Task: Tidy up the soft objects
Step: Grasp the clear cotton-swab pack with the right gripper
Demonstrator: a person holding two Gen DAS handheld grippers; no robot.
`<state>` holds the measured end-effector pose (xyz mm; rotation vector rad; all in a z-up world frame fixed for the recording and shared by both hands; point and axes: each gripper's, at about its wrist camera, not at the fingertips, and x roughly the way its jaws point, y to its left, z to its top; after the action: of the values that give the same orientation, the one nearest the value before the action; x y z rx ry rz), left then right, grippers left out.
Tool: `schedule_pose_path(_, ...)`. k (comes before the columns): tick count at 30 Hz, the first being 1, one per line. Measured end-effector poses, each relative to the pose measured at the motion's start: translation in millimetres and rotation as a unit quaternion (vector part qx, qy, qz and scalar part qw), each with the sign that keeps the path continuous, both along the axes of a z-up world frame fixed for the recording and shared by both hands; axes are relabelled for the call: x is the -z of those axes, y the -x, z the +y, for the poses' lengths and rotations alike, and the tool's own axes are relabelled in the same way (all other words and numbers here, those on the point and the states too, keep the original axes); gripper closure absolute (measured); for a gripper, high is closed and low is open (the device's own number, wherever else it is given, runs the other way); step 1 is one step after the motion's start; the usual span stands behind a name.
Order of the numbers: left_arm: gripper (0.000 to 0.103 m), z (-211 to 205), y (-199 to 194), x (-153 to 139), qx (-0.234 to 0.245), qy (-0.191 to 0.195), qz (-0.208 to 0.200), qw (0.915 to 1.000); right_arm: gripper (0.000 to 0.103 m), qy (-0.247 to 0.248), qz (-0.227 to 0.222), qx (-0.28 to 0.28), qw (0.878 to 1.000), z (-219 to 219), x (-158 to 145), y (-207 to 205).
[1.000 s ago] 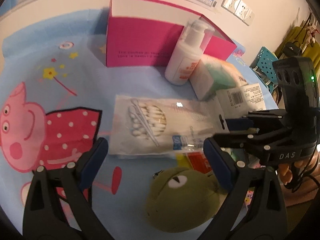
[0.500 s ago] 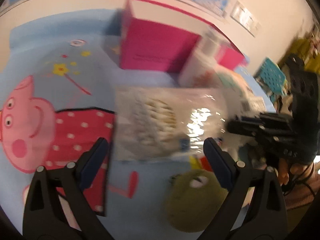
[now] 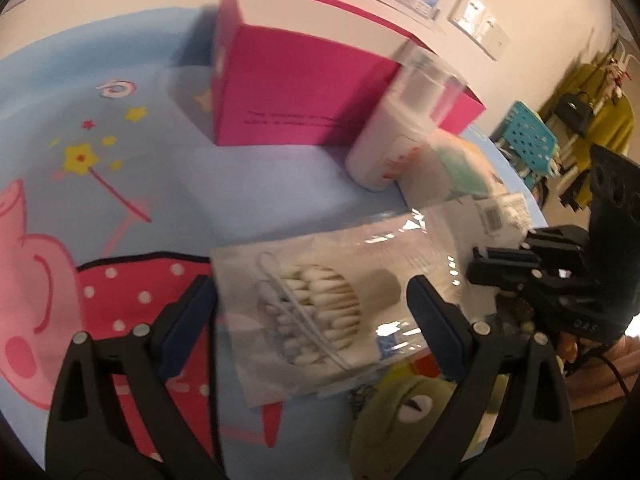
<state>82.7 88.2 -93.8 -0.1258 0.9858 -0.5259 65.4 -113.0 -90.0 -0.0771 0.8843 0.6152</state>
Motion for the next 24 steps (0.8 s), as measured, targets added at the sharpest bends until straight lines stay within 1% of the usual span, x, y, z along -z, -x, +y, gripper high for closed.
schedule_pose_path(1,0.007,-1,0,0,0.003,-0.002,-0.001,1.0000,0.099,0.000,-0.003,-0.001,1.000,1,-1,1)
schedule_pose_path(3,0.007,-3,1,0,0.007,-0.006,-0.001,1.0000,0.099,0.002,-0.026,0.001,1.000,1,-8,4)
schedule_pose_path(4,0.007,-3,2,-1,0.011,0.004,0.002,0.9999,0.099,0.003,-0.034,0.002,0.999,2,-11,7)
schedule_pose_path(5,0.007,-2,3,-2,0.016,0.022,0.008,0.9996,0.099,0.005,-0.049,0.005,0.999,1,-16,10)
schedule_pose_path(7,0.007,-4,2,-5,0.020,0.038,0.011,0.9990,0.099,0.009,-0.063,0.012,0.998,-5,-23,12)
schedule_pose_path(9,0.007,-11,4,-11,0.026,0.048,0.003,0.9985,0.099,0.008,-0.070,0.026,0.997,-14,-27,14)
schedule_pose_path(12,0.007,-27,5,-19,0.043,0.048,-0.010,0.9979,0.100,0.002,-0.073,0.048,0.996,-31,-32,17)
schedule_pose_path(15,0.007,-39,1,-17,0.055,0.038,-0.004,0.9977,0.100,0.003,-0.068,0.073,0.995,-48,-32,19)
schedule_pose_path(18,0.007,-37,-2,-17,0.053,0.042,0.004,0.9977,0.100,-0.021,-0.024,0.084,0.996,-65,-23,14)
schedule_pose_path(19,0.007,-36,-2,-17,0.051,0.044,0.007,0.9977,0.099,-0.029,-0.018,0.084,0.996,-66,-21,16)
schedule_pose_path(20,0.007,-35,-3,-16,0.048,0.044,0.009,0.9979,0.097,-0.038,-0.013,0.082,0.996,-67,-22,16)
schedule_pose_path(23,0.007,-33,-2,-11,0.048,0.036,0.021,0.9980,0.094,-0.052,0.005,0.046,0.998,-55,-21,21)
schedule_pose_path(24,0.007,-33,-1,-10,0.047,0.031,0.021,0.9982,0.090,-0.057,0.017,0.029,0.998,-48,-20,24)
